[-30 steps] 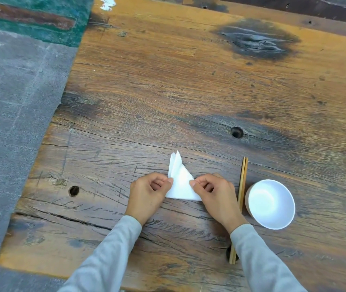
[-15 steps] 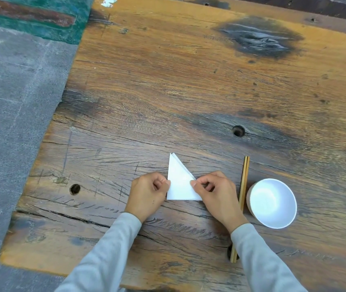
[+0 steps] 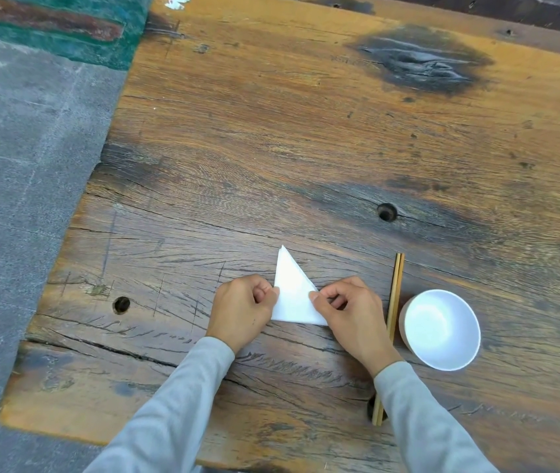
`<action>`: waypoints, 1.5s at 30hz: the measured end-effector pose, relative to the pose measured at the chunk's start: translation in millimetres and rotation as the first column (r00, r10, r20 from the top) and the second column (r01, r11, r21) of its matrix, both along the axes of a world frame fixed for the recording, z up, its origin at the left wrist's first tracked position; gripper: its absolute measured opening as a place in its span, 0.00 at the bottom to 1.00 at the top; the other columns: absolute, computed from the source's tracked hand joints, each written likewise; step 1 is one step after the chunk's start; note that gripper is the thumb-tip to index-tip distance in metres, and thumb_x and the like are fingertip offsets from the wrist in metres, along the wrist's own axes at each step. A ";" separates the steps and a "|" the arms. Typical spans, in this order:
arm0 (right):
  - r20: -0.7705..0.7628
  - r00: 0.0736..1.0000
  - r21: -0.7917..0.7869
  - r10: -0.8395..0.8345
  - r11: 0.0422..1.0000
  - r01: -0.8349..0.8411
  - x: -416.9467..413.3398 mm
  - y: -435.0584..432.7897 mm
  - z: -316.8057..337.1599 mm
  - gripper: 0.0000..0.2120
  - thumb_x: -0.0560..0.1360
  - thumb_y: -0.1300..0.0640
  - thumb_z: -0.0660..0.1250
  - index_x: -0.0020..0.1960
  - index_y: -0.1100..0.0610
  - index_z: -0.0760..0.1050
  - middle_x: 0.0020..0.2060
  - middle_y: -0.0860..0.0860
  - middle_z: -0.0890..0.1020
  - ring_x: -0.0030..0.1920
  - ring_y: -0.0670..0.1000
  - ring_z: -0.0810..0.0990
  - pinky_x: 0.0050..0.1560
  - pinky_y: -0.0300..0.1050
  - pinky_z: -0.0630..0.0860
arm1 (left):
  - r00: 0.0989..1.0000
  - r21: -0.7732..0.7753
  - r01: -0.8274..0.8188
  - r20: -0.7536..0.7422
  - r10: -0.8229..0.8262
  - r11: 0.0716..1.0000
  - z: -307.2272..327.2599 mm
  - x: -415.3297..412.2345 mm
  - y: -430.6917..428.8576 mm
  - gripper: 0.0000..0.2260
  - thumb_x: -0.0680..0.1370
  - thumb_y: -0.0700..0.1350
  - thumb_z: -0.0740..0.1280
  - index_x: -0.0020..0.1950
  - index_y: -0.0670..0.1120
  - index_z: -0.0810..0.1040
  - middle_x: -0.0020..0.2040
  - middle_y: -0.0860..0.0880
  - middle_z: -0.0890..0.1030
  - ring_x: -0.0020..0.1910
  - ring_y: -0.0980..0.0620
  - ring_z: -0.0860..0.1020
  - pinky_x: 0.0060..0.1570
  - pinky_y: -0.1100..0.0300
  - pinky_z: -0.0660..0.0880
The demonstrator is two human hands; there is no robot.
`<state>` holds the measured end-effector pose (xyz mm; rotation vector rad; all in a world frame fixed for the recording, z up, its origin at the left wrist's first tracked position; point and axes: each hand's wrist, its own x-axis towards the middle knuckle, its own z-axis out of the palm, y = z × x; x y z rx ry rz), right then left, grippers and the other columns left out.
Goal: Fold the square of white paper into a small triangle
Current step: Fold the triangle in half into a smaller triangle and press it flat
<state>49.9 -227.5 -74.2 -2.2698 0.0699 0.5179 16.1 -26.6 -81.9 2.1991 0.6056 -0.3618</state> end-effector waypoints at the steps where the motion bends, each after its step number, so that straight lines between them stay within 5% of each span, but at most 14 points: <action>1: 0.002 1.000 0.000 0.000 1.000 0.000 0.0 -0.3 0.1 0.07 0.72 0.51 0.76 0.36 0.48 0.82 0.40 0.48 0.79 0.38 0.44 0.77 0.41 0.24 0.66 | 1.000 0.001 -0.001 -0.002 0.001 1.000 0.1 0.3 0.0 0.09 0.75 0.50 0.73 0.36 0.50 0.80 0.30 0.54 0.80 0.33 0.58 0.77 0.38 0.64 0.71; 32: 0.022 1.000 -0.069 -0.009 0.998 0.010 1.7 3.7 2.0 0.09 0.71 0.49 0.77 0.36 0.50 0.82 0.40 0.48 0.77 0.36 0.43 0.77 0.41 0.28 0.66 | 0.999 0.038 -0.001 -0.042 0.003 0.999 3.1 5.3 0.9 0.11 0.73 0.50 0.75 0.33 0.49 0.80 0.27 0.55 0.77 0.30 0.61 0.75 0.33 0.76 0.65; 36: 0.046 0.999 -0.084 -0.008 0.996 0.012 0.6 4.2 0.1 0.09 0.71 0.50 0.78 0.36 0.51 0.81 0.39 0.48 0.77 0.35 0.42 0.76 0.40 0.25 0.66 | 1.000 0.052 0.018 -0.005 -0.018 0.998 1.0 4.3 1.0 0.12 0.73 0.50 0.76 0.34 0.48 0.78 0.28 0.54 0.77 0.32 0.57 0.76 0.37 0.65 0.71; 40: 0.057 0.998 -0.101 0.005 0.995 0.001 1.4 4.5 -0.9 0.10 0.70 0.50 0.78 0.36 0.52 0.80 0.39 0.49 0.77 0.34 0.42 0.75 0.40 0.24 0.66 | 0.950 0.221 0.194 0.200 -0.239 0.956 4.0 0.2 5.9 0.13 0.73 0.48 0.76 0.44 0.47 0.72 0.43 0.50 0.77 0.40 0.47 0.75 0.39 0.54 0.73; 45: 0.077 0.997 -0.108 0.001 0.994 0.007 1.7 2.7 -0.3 0.11 0.70 0.49 0.79 0.38 0.53 0.79 0.40 0.48 0.76 0.33 0.42 0.75 0.41 0.22 0.66 | 0.626 0.618 0.475 0.263 -0.734 0.627 4.7 12.1 14.9 0.16 0.75 0.44 0.74 0.61 0.45 0.79 0.71 0.47 0.76 0.62 0.40 0.74 0.52 0.47 0.76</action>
